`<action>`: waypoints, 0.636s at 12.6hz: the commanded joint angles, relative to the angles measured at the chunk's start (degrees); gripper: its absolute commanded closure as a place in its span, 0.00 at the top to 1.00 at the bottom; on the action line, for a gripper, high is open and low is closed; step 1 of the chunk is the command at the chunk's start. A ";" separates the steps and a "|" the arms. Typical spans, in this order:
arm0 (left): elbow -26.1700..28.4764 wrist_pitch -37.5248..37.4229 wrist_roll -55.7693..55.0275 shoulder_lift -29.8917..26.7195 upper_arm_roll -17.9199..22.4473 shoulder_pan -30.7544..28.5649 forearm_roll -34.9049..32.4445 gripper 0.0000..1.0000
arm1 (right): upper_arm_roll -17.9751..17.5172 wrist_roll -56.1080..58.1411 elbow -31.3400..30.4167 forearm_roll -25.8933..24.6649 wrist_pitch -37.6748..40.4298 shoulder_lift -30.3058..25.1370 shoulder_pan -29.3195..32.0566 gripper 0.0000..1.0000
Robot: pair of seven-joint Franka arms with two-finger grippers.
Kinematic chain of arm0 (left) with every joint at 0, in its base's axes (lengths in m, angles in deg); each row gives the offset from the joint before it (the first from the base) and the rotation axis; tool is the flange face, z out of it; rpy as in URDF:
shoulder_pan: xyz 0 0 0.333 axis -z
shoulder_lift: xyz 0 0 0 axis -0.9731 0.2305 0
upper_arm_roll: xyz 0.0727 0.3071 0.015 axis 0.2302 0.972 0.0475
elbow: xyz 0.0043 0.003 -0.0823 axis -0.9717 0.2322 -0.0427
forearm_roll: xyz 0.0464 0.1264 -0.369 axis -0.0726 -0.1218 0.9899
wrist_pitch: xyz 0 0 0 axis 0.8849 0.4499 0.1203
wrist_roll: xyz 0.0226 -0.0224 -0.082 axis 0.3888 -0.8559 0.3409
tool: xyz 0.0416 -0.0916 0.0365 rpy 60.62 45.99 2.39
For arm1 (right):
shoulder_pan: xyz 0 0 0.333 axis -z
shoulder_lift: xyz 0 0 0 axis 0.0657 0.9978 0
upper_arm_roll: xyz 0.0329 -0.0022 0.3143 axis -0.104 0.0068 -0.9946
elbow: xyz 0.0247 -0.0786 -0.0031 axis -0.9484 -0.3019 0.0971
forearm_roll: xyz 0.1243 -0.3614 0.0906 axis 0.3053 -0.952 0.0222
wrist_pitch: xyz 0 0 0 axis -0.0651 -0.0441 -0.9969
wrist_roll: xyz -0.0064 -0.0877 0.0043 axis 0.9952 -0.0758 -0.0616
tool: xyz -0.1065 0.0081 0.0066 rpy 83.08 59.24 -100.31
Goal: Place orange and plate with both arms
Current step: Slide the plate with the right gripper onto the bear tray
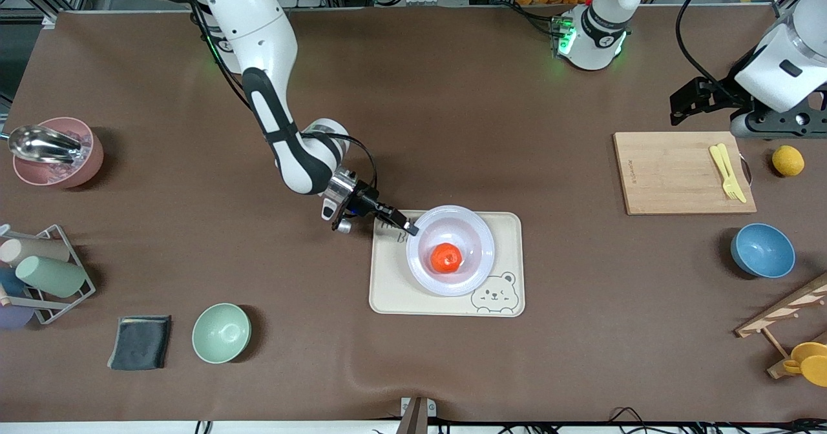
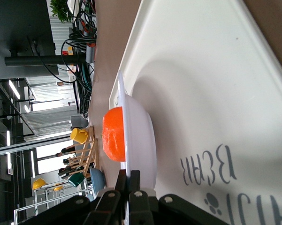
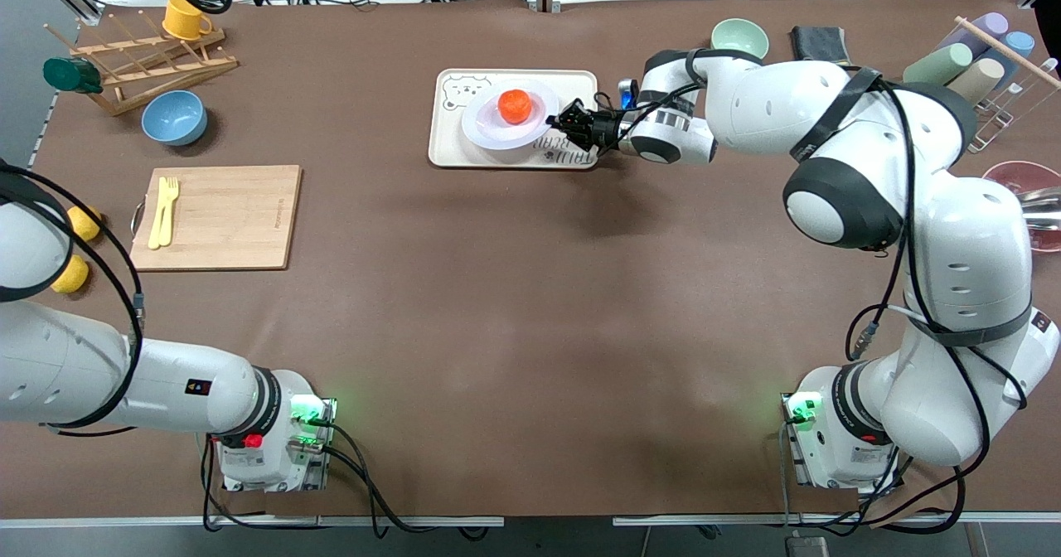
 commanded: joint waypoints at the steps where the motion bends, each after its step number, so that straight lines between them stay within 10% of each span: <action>1: -0.19 -0.95 -0.26 -0.69 -0.22 0.26 -0.35 1.00 | -0.38 -0.32 2.54 0.57 -0.70 1.84 0.30 0.00; 2: -0.19 -0.95 -0.26 -0.61 -0.22 0.34 -0.35 1.00 | -0.38 -0.24 2.80 0.57 -0.70 2.11 0.30 0.12; 3: -0.19 -0.95 -0.43 -0.61 -0.31 0.43 -0.35 1.00 | -0.38 -0.41 2.80 0.57 -0.70 2.20 0.47 0.74; 5: -0.19 -0.95 -0.87 -0.61 -1.01 0.34 -0.44 1.00 | -0.38 -0.59 2.80 -0.39 -1.05 2.20 1.09 0.99; 8: -0.28 -0.95 -0.70 -0.61 -1.10 0.43 -0.52 1.00 | -0.38 -6.70 3.24 -8.62 -4.21 2.02 1.79 1.00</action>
